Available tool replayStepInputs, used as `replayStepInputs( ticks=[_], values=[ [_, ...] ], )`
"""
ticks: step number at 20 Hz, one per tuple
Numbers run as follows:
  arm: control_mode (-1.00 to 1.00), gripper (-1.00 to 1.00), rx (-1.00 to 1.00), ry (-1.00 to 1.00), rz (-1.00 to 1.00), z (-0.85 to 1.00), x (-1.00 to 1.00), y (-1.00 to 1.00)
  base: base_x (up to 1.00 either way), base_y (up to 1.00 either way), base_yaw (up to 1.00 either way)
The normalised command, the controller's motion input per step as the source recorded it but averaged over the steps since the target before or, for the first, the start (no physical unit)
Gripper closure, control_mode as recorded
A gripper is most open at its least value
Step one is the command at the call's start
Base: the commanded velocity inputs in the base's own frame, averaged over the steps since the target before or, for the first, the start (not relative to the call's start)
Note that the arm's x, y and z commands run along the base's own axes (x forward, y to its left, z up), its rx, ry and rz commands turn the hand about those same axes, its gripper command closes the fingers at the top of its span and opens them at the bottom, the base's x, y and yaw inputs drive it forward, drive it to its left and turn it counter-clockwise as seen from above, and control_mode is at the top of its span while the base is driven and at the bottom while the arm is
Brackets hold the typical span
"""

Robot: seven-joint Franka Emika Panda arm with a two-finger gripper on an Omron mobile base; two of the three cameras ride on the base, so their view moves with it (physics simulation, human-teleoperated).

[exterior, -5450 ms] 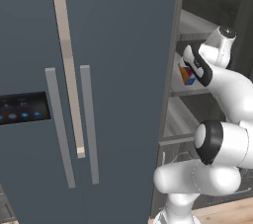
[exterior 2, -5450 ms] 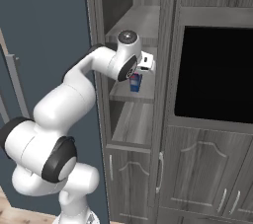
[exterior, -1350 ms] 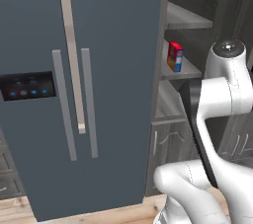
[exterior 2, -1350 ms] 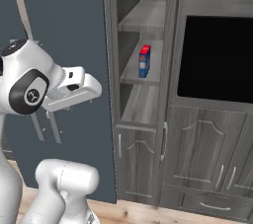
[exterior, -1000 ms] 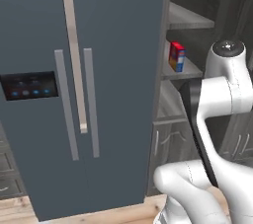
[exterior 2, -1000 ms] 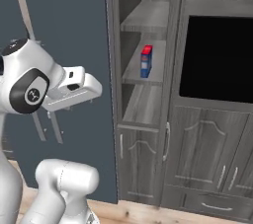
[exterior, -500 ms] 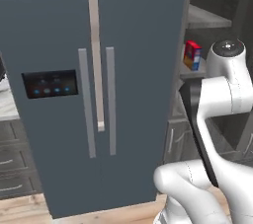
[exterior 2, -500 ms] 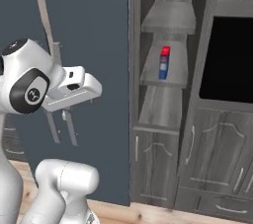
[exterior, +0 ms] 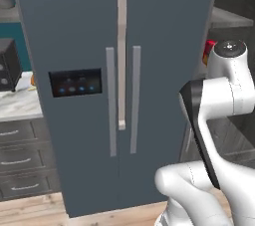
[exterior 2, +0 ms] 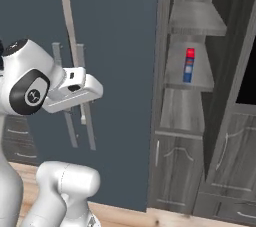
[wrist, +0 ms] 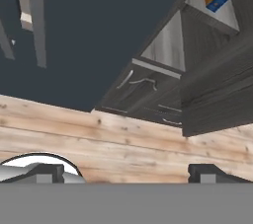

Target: Pick the boxed food and cereal from the counter and place them in the cabinets closest to them.

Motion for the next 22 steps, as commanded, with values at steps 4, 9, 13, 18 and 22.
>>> replayStepInputs(
  ticks=[4,9,13,18,22],
  values=[
    [1.0,-1.0,0.0,0.0,0.0,0.0,0.0,0.0,0.0,0.5,0.01],
    [1.0,-1.0,0.0,0.0,0.0,0.0,0.0,0.0,0.0,0.51,0.0],
    [1.0,-1.0,0.0,0.0,0.0,0.0,0.0,0.0,0.0,0.52,0.0],
    [1.0,-1.0,0.0,0.0,0.0,0.0,0.0,0.0,0.0,0.53,0.0],
    [1.0,-1.0,0.0,0.0,0.0,0.0,0.0,0.0,0.0,0.56,0.0]
  ],
)
